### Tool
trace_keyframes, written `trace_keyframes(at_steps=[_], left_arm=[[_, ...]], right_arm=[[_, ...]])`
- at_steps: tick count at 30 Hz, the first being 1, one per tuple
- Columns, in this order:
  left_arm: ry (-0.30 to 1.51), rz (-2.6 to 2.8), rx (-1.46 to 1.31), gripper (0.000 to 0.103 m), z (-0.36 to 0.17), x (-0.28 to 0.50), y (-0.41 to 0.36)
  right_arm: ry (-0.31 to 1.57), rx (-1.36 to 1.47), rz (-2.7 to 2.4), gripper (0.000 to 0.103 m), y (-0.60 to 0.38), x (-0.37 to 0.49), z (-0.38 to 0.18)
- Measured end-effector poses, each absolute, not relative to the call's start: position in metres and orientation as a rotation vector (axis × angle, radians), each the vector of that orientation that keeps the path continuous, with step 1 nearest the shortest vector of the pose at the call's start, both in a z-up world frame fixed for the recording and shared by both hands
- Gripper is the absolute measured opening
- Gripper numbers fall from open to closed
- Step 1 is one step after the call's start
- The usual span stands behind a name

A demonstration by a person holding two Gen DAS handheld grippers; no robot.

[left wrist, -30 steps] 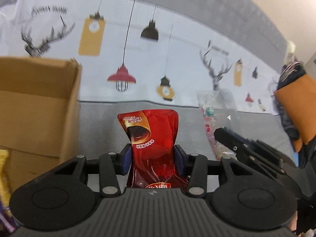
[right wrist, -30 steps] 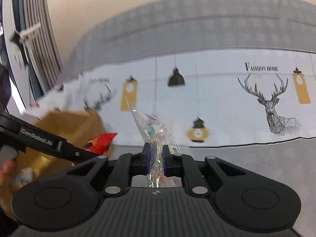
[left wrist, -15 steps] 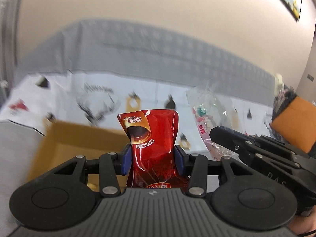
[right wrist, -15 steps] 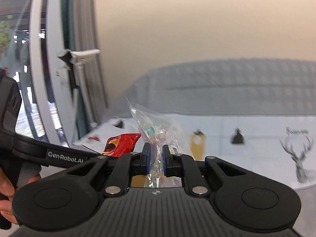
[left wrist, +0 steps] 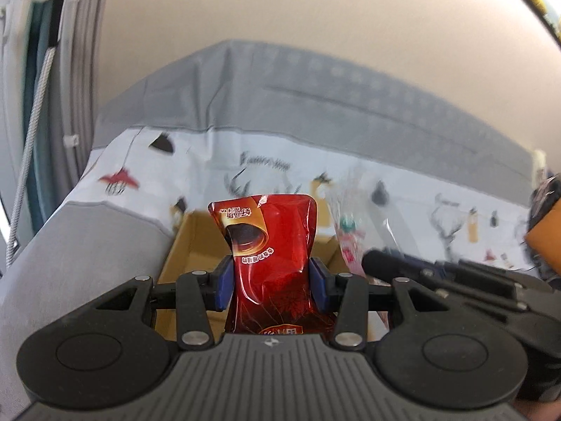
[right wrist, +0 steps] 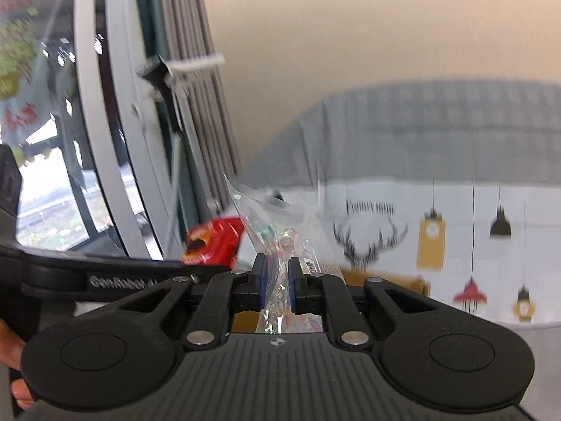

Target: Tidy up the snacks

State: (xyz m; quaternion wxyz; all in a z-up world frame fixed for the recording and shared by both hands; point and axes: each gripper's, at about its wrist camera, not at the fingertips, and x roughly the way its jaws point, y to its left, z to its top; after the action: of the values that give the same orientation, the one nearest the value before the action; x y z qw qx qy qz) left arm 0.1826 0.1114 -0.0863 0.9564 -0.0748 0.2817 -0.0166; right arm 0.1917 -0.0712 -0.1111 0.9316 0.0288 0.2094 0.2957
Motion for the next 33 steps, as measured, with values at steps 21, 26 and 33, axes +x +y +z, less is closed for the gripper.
trace_keyframes(at_steps=[21, 26, 33], left_arm=[[0.678, -0.029, -0.153, 0.103, -0.11, 0.164, 0.114], [0.642, -0.057, -0.087, 0.103, -0.057, 0.104, 0.084], [0.665, 0.02, -0.025, 0.103, -0.019, 0.04, 0.043]], right_arm=[[0.741, 0.043, 0.319, 0.067, -0.051, 0.187, -0.184], [0.669, 0.09, 0.326, 0.089, -0.063, 0.129, -0.117], [0.641, 0.052, 0.256, 0.103, -0.076, 0.048, -0.059]])
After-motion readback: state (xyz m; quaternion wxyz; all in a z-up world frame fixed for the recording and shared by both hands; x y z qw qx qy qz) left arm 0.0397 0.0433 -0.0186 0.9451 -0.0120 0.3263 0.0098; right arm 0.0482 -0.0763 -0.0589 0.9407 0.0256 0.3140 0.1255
